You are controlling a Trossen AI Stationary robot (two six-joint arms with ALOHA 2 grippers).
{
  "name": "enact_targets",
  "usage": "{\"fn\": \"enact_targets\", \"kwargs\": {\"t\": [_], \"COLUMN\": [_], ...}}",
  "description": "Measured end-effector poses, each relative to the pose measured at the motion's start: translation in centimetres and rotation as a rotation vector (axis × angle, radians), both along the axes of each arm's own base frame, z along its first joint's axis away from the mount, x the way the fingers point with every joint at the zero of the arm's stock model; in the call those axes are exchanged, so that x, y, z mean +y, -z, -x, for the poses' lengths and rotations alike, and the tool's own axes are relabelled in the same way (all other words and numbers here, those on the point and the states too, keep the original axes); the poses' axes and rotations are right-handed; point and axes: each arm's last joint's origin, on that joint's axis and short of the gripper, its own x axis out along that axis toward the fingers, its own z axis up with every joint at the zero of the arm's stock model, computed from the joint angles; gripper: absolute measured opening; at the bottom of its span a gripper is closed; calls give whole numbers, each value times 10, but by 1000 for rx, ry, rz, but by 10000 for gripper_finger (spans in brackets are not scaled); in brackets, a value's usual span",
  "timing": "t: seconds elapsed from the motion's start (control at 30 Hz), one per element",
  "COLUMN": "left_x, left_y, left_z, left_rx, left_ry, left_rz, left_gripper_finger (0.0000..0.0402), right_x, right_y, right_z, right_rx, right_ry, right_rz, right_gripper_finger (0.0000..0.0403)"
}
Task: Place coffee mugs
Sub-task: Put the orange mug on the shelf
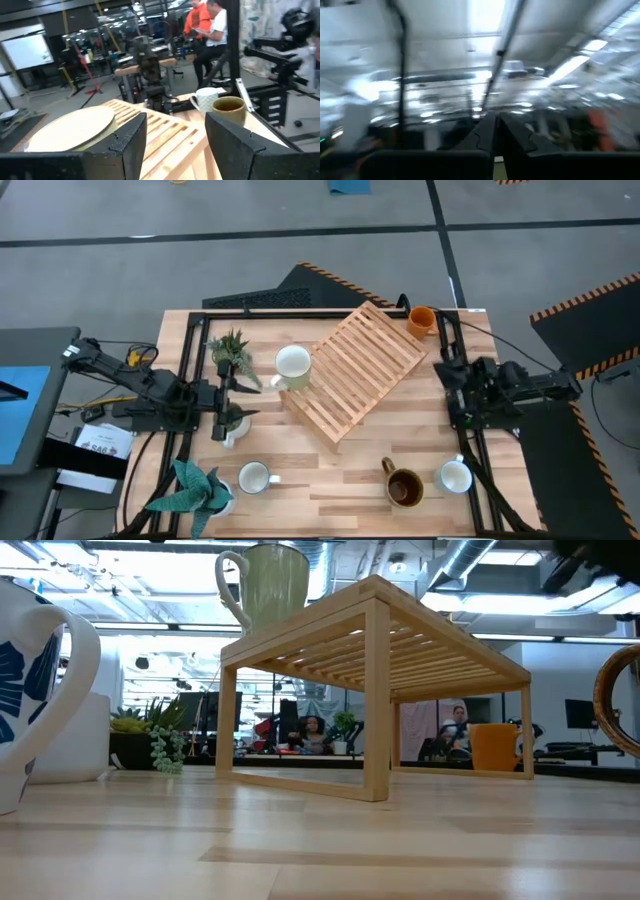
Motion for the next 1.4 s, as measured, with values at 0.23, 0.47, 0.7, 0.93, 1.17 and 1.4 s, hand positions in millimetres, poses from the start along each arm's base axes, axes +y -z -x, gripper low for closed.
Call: {"fn": "enact_targets", "kwargs": {"t": [0.23, 0.47, 0.7, 0.93, 1.17, 1.4], "left_x": [1, 1, 1, 1, 1, 1], "left_y": [1, 6, 9, 9, 9, 9], "left_z": [0, 0, -1, -1, -1, -1], "left_rx": [6, 54, 92, 92, 90, 90], "left_ry": [-33, -26, -25, -24, -25, -25], "left_rz": [7, 63, 83, 85, 85, 93], "left_gripper_finger": [187, 187, 187, 187, 187, 187], "right_x": [-25, -51, -86, -141, -172, -172], "right_y": [-27, -66, -69, -31, -23, -14], "right_z": [-28, -27, -20, -17, -10, -26], "right_rx": [324, 544, 767, 902, 812, 788], "right_ry": [588, 895, 980, 1062, 1137, 1147], "right_rz": [-396, -571, -828, -1109, -1279, -1311], "right_gripper_finger": [49, 49, 66, 134, 193, 194]}}
